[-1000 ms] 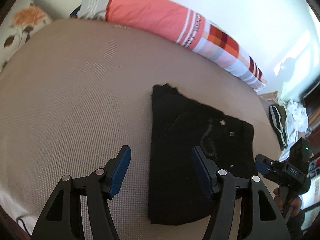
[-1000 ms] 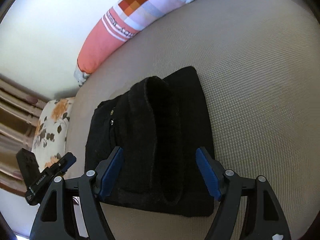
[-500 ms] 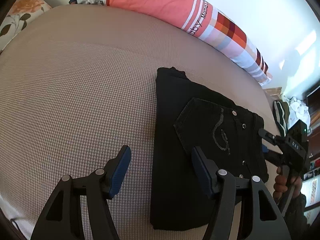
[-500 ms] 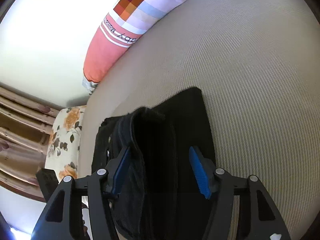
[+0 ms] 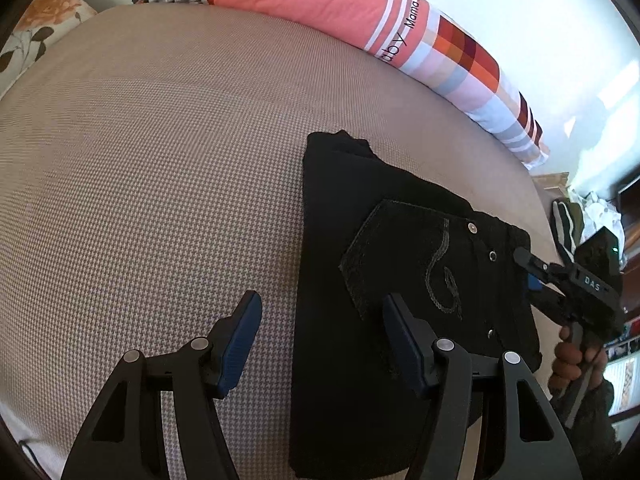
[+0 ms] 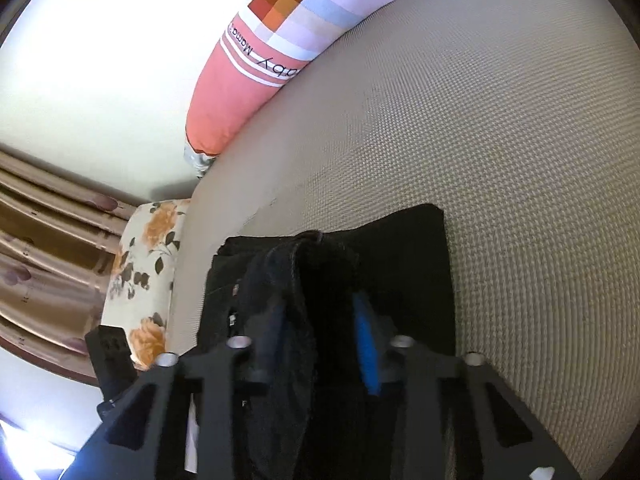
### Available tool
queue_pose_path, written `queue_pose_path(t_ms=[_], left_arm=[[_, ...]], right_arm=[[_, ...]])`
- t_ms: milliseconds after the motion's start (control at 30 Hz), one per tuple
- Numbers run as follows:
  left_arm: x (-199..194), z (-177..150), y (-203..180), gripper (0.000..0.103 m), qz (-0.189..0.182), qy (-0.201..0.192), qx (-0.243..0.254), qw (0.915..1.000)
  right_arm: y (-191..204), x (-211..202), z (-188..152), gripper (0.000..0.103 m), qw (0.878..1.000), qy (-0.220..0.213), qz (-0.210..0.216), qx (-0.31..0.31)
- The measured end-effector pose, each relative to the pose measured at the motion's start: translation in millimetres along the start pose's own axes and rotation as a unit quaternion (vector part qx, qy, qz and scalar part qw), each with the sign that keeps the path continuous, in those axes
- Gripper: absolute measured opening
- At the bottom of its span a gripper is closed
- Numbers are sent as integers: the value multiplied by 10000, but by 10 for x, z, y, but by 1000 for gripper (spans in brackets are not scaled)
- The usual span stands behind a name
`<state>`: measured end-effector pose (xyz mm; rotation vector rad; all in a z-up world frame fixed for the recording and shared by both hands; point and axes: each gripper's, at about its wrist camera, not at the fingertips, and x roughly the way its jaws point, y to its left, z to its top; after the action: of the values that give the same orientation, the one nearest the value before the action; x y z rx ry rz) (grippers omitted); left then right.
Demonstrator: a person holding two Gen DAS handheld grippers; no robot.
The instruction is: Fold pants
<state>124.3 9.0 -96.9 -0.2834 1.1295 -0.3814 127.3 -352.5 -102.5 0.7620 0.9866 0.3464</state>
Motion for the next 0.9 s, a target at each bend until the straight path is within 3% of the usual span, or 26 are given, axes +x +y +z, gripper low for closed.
queue_pose_path(t_ms=[133, 233, 400, 533, 667, 900], left_arm=[[-10, 22, -79, 64, 59, -66, 139, 9999], [-52, 62, -188, 64, 63, -194, 323, 9993], [-85, 105, -364, 64, -27, -327, 700, 9970], [29, 142, -427, 64, 41, -190, 773, 9968], [230, 141, -446, 64, 228, 85, 801, 9965], [195, 20, -502, 65, 175, 127, 887, 9958]], right_arm=[[217, -214, -65, 10, 9996, -238, -123, -77], [317, -409, -88, 9, 9988, -497, 27, 19], [62, -588, -131, 5, 9949, -858, -227, 487], [-247, -500, -204, 5, 9923, -730, -600, 804], [-94, -360, -207, 13, 9922, -556, -1034, 412], [153, -452, -429, 14, 9911, -144, -1318, 142]])
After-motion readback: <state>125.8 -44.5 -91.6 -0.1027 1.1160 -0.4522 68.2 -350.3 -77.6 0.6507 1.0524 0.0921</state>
